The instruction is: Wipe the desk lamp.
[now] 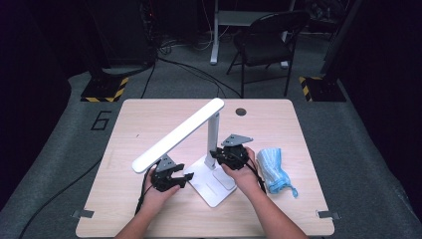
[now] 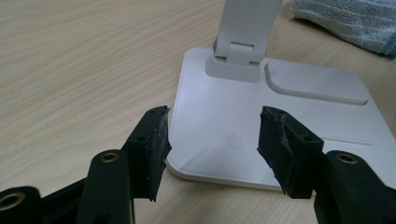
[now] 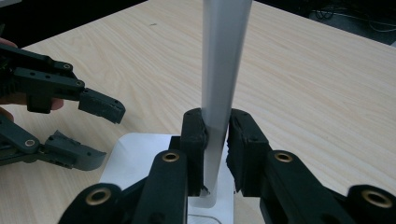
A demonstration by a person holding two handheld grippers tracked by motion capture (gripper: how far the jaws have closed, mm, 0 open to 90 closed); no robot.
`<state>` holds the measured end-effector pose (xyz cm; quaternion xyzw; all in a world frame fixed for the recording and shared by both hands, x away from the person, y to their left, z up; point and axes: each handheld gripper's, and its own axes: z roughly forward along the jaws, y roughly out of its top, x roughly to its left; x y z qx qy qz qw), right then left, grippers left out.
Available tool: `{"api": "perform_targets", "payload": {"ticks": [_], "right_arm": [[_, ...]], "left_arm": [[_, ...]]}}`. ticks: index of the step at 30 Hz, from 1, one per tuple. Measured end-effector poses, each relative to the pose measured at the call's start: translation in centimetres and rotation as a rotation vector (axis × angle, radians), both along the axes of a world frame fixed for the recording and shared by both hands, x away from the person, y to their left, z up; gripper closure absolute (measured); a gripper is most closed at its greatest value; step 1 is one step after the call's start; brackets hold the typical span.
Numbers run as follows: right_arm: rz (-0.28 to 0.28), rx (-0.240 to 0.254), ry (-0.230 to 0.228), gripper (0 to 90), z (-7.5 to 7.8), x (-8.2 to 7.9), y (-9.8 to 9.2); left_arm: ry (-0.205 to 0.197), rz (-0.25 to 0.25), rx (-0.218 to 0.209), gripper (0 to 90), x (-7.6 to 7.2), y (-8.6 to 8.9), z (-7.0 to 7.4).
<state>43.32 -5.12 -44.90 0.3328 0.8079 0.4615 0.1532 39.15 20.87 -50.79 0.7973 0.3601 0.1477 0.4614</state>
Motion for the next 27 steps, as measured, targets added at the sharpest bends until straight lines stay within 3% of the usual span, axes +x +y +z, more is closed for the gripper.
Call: {"api": "perform_targets", "payload": {"ticks": [6, 14, 23, 27], "right_arm": [[-0.016, -0.028, -0.036, 66.9, -0.4, -1.0, -0.6], [-0.034, -0.051, -0.019, 59.7, -2.3, -3.6, -2.6], [-0.030, -0.073, -0.017, 58.8, -4.2, -6.3, -3.5], [-0.031, -0.091, -0.001, 55.1, -5.3, -7.5, -4.0]], "left_arm": [[0.002, 0.000, 0.002, 42.8, 0.0, 0.1, -0.1], [0.011, -0.003, 0.012, 42.4, 0.1, 0.0, -0.3], [0.033, 0.002, 0.003, 41.5, 0.2, -0.1, -0.5], [0.019, 0.000, 0.019, 41.5, 0.3, 0.0, -0.6]]}}
